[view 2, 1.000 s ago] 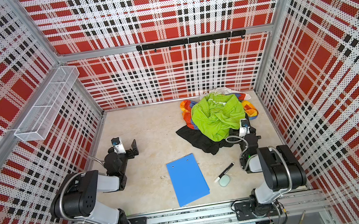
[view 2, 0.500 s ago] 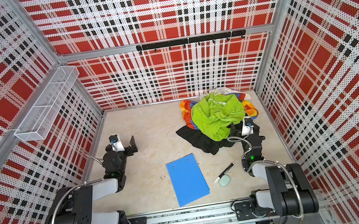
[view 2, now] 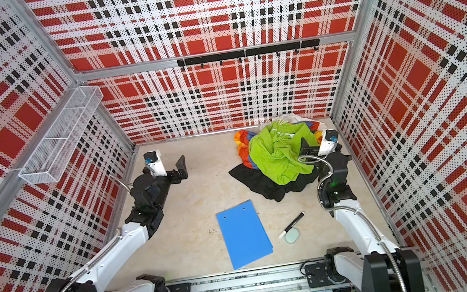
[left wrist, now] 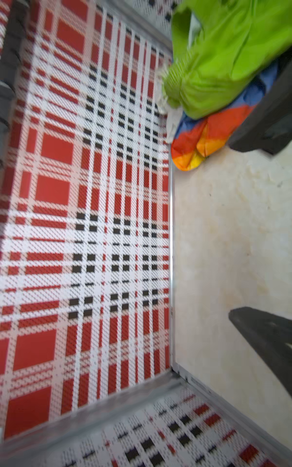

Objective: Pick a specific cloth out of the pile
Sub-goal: 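Raise the left gripper aside while the right gripper reaches over the clothes pile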

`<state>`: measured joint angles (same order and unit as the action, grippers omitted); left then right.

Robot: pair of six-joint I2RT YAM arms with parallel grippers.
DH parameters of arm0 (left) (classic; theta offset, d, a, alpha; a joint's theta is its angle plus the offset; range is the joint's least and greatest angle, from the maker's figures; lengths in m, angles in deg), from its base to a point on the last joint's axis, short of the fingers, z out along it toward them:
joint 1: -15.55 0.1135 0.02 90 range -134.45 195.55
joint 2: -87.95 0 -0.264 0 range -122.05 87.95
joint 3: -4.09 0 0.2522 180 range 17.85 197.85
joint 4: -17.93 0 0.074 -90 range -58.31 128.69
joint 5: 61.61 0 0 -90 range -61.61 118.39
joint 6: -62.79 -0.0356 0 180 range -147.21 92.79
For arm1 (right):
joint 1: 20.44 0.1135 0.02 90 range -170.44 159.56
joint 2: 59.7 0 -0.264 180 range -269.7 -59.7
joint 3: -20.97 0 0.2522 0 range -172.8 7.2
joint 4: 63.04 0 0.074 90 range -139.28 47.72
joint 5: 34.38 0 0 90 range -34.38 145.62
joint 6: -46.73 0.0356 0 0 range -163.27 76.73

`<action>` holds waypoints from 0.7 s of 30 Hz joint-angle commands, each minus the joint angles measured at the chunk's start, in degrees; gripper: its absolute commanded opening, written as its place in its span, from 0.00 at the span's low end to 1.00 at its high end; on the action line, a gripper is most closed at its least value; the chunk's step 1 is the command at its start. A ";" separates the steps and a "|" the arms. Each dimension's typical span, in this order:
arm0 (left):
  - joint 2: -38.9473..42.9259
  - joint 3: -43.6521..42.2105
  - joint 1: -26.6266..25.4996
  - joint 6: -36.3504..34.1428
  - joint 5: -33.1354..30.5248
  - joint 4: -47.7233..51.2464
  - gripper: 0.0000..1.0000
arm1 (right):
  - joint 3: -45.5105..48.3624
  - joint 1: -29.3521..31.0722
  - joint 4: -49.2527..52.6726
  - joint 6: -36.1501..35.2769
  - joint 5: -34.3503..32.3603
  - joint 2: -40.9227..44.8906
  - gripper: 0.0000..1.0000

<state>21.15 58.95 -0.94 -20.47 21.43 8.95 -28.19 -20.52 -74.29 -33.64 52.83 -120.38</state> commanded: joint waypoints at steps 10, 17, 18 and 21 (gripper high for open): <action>-6.75 22.10 -2.76 1.48 28.10 20.16 0.99 | -17.71 0.22 24.17 6.37 3.02 -5.70 1.00; -9.05 22.90 -2.95 -0.29 36.14 20.17 0.99 | -25.35 0.08 36.78 7.70 8.47 -15.11 1.00; -8.80 22.63 -3.02 0.29 36.12 19.96 0.99 | -25.51 0.08 37.88 8.30 8.14 -15.95 1.00; -7.66 21.35 -3.43 0.79 35.75 20.00 0.99 | -25.39 0.08 41.09 9.50 4.41 -18.34 1.00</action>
<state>11.77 81.70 -3.80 -19.68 54.69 28.93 -52.50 -20.50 -38.95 -26.02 58.54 -137.21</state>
